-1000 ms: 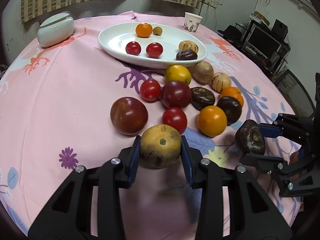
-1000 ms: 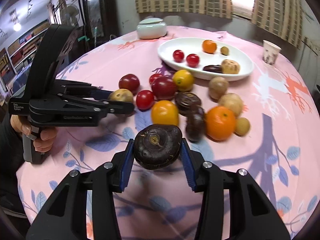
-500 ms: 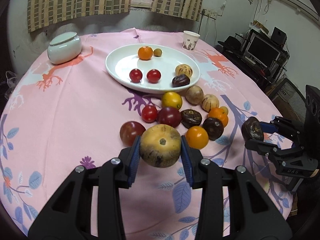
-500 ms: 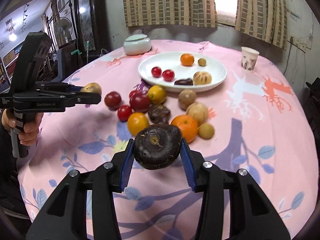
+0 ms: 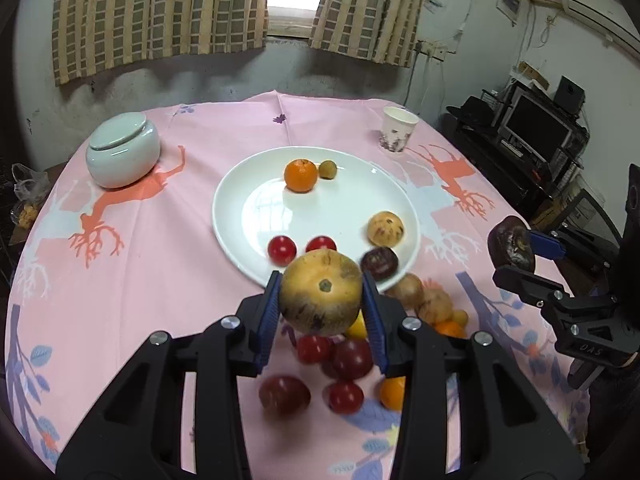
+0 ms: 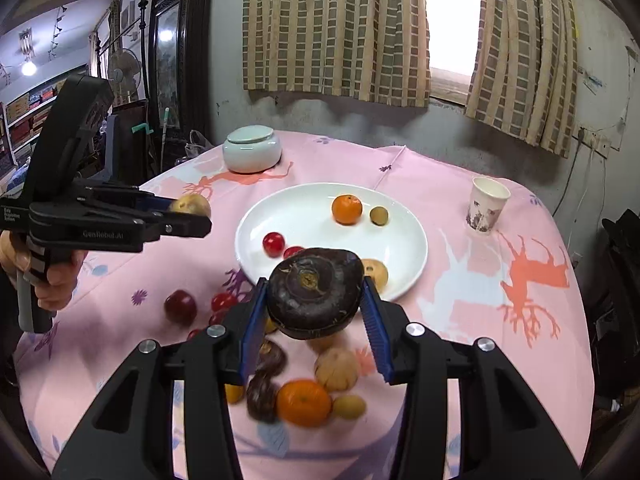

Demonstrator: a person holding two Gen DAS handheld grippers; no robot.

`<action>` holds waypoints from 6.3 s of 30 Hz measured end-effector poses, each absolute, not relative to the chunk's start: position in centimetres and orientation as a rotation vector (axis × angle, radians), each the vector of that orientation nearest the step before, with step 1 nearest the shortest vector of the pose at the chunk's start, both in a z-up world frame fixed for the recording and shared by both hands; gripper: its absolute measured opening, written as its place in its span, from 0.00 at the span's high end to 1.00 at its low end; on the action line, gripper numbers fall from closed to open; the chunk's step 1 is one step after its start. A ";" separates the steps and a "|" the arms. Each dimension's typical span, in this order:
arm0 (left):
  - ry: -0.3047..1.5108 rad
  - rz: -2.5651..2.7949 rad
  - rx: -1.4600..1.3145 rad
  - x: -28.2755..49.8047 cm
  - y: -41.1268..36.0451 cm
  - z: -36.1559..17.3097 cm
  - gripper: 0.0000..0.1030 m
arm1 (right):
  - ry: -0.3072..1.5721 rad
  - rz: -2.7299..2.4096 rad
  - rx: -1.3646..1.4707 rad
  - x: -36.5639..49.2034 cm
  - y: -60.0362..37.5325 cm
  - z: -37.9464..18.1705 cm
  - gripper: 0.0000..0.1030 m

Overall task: Organize fruits
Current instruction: 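Carry both fruits over the white plate and open both tools to release, then move both open tools back over the fruit cluster, then grasp a dark red tomato with the left tool while the right tool grasps a yellow-orange tomato, then carry both tomatoes onto the white plate and open both tools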

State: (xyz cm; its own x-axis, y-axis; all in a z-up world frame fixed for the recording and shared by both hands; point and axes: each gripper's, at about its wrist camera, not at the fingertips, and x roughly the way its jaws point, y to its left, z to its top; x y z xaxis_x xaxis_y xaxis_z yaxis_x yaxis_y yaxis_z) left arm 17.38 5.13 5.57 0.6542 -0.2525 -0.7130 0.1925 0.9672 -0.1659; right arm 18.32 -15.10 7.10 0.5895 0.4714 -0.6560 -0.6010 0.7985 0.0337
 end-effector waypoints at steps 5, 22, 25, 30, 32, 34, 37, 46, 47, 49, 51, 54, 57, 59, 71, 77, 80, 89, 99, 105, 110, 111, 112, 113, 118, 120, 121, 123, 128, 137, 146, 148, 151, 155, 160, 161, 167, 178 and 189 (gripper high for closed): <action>0.878 -0.206 -0.094 21.4 5.2 2.9 0.64 | 0.773 0.627 -0.219 22.2 -12.6 4.3 0.56; 0.883 -0.182 -0.089 22.4 5.7 1.5 0.59 | 0.848 0.594 -0.234 25.5 -9.9 0.6 0.46; 0.873 -0.177 -0.062 21.2 5.8 1.8 0.51 | 0.841 0.599 -0.196 24.7 -11.2 1.5 0.44; 0.877 -0.167 -0.036 18.5 6.2 1.8 0.45 | 0.828 0.602 -0.155 21.6 -14.4 3.0 0.41; 0.865 -0.157 -0.006 17.1 6.1 1.7 0.41 | 0.815 0.592 -0.133 20.1 -15.8 3.5 0.36; 0.849 -0.155 0.017 15.7 6.0 1.8 0.35 | 0.809 0.593 -0.101 18.5 -17.2 4.0 0.36; 0.830 -0.154 0.020 13.8 6.1 2.1 0.27 | 0.799 0.594 -0.071 16.2 -18.7 4.3 0.36; 0.795 -0.193 0.003 10.2 5.3 2.5 0.19 | 0.829 0.616 -0.019 12.4 -18.8 3.4 0.35; 0.791 -0.187 0.014 9.9 5.1 2.4 0.19 | 0.838 0.630 -0.017 12.1 -18.4 3.3 0.35; 0.775 -0.187 0.029 9.5 4.8 2.1 0.18 | 0.837 0.653 -0.027 11.6 -17.9 3.2 0.35; 0.762 -0.184 0.050 9.3 4.7 1.7 0.17 | 0.831 0.680 -0.034 11.1 -17.4 2.9 0.35; 0.775 -0.180 0.063 9.5 4.9 0.9 0.17 | 0.824 0.715 -0.008 11.1 -17.5 2.3 0.35; 0.807 -0.170 0.062 10.0 5.5 0.1 0.17 | 0.826 0.742 0.037 11.5 -18.2 1.8 0.35; 0.828 -0.176 0.067 10.3 5.6 -0.5 0.17 | 0.850 0.774 0.069 11.9 -18.5 1.3 0.35; 0.929 -0.152 -0.037 12.5 7.1 -4.6 0.35 | 0.855 0.831 -0.010 10.4 -17.2 1.3 0.35; 0.906 -0.150 -0.023 12.4 6.5 -4.9 0.38 | 0.865 0.827 -0.021 10.4 -17.0 1.1 0.35; 0.899 -0.149 -0.027 12.6 6.3 -4.9 0.39 | 0.865 0.824 -0.024 10.3 -17.0 1.2 0.35; 0.890 -0.164 -0.098 12.5 6.4 -4.8 0.60 | 0.871 0.812 -0.055 10.1 -16.6 0.8 0.35; 0.865 -0.203 -0.083 9.2 4.3 -1.1 0.60 | 0.890 0.826 -0.081 10.0 -16.0 0.3 0.35; 0.845 -0.235 -0.082 8.2 3.6 -1.8 0.60 | 0.882 0.822 -0.092 9.8 -15.8 0.2 0.35; 0.826 -0.236 -0.062 8.3 4.2 -1.8 0.60 | 0.839 0.872 -0.130 8.9 -14.6 0.4 0.35; 0.821 -0.229 -0.060 8.3 4.4 -1.6 0.60 | 0.849 0.869 -0.147 8.8 -14.0 0.2 0.35; 0.818 -0.222 -0.060 8.3 4.6 -1.6 0.60 | 0.865 0.872 -0.164 8.7 -13.4 0.1 0.35; 0.815 -0.213 -0.065 8.2 4.9 -1.5 0.60 | 0.875 0.879 -0.182 8.6 -12.8 0.0 0.35; 0.824 -0.202 -0.080 8.3 5.9 -1.3 0.60 | 0.860 0.807 -0.229 8.9 -10.8 0.8 0.35; 0.811 -0.195 -0.079 8.2 6.2 -1.0 0.60 | 0.872 0.751 -0.255 9.3 -10.1 0.7 0.35; 0.807 -0.188 -0.083 8.3 6.4 -0.9 0.60 | 0.879 0.734 -0.272 9.3 -9.8 0.6 0.35; 0.813 -0.180 -0.096 8.3 6.7 -1.0 0.60 | 0.898 0.710 -0.320 9.2 -8.9 0.0 0.35; 0.841 -0.174 -0.110 8.6 7.0 -1.3 0.60 | 0.907 0.704 -0.356 9.2 -8.3 -0.8 0.43; 0.860 -0.176 -0.117 8.8 7.0 -1.7 0.60 | 0.899 0.667 -0.448 10.9 -7.7 -1.5 0.50; 0.864 -0.188 -0.120 8.7 6.9 -1.8 0.60 | 0.924 0.697 -0.561 10.9 -6.0 -2.3 0.55; 0.877 -0.198 -0.133 8.8 7.0 -1.9 0.60 | 0.934 0.690 -0.575 11.4 -5.6 -2.6 0.58; 0.887 -0.192 -0.135 8.9 7.0 -2.1 0.60 | 0.932 0.675 -0.560 12.0 -5.5 -2.8 0.64; 0.888 -0.187 -0.143 9.0 7.2 -2.2 0.60 | 0.919 0.660 -0.545 11.5 -5.8 -2.8 0.64; 0.894 -0.203 -0.144 9.0 7.0 -2.2 0.60 | 0.932 0.679 -0.451 11.1 -7.3 -2.4 0.64; 0.890 -0.201 -0.141 8.9 6.9 -2.2 0.60 | 0.928 0.685 -0.446 10.8 -7.5 -2.2 0.64; 0.875 -0.244 -0.127 8.5 6.3 -1.9 0.60 | 0.885 0.716 -0.381 8.9 -9.3 -0.4 0.64; 0.789 -0.276 -0.052 6.5 3.7 1.6 0.60 | 0.786 0.707 -0.293 7.7 -14.5 3.5 0.64; 0.763 -0.266 -0.016 10.4 2.2 5.3 0.60 | 0.684 0.667 -0.267 11.7 -15.7 7.8 0.64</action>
State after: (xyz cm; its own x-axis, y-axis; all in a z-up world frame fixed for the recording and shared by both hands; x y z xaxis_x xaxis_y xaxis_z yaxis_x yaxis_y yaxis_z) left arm 10.44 2.16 5.28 0.6910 -0.2439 -0.6805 0.2327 0.9663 -0.1101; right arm 11.66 -15.71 7.79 0.5795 0.4787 -0.6596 -0.6471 0.7622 -0.0154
